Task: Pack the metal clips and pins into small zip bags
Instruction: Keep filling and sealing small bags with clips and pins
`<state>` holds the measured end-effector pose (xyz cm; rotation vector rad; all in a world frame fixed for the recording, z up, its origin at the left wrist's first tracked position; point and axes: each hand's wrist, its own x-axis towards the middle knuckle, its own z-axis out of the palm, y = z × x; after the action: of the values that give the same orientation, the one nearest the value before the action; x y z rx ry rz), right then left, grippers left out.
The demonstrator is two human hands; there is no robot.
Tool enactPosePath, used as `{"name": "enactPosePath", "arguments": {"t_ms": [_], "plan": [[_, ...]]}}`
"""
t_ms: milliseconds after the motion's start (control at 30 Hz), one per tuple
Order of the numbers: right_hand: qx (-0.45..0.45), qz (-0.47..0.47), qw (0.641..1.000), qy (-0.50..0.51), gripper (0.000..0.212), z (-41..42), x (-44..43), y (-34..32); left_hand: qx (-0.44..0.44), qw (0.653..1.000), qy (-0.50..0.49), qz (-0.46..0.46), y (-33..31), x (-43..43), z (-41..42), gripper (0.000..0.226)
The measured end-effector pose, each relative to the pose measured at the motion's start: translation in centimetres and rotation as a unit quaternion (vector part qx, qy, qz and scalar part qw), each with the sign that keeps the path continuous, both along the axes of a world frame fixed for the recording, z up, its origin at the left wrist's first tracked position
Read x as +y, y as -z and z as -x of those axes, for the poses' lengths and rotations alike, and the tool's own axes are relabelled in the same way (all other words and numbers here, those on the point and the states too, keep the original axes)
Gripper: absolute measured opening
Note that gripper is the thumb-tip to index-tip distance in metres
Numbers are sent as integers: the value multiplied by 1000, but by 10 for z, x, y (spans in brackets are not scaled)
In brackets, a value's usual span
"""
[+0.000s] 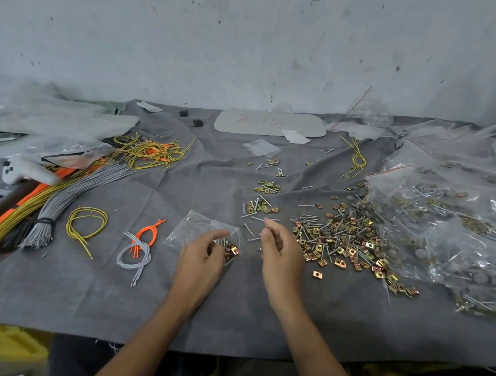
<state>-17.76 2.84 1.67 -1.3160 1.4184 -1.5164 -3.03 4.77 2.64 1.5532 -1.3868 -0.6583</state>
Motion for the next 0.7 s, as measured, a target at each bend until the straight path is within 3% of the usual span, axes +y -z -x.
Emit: {"name": "enactPosePath", "arguments": {"t_ms": [233,333,433,500,567,700], "plan": [[-2,-10,999,40,41,1,-2,1,-11,1000,-2,4,5,-2,-2,34],[-37,-7,999,28,34,0,-1,-2,-25,1000,-5,8,6,-3,-4,35],[-11,3,1000,25,23,0,1,-4,-33,999,-3,14,6,-3,-4,35],[65,21,998,13,20,7,-3,-6,-37,999,-2,14,7,-4,-4,36],[206,34,978,10,16,22,-18,-10,-36,999,-1,14,6,-5,-4,36],[453,-28,890,42,22,57,-66,-21,-21,1000,0,6,7,-6,-4,36]]}}
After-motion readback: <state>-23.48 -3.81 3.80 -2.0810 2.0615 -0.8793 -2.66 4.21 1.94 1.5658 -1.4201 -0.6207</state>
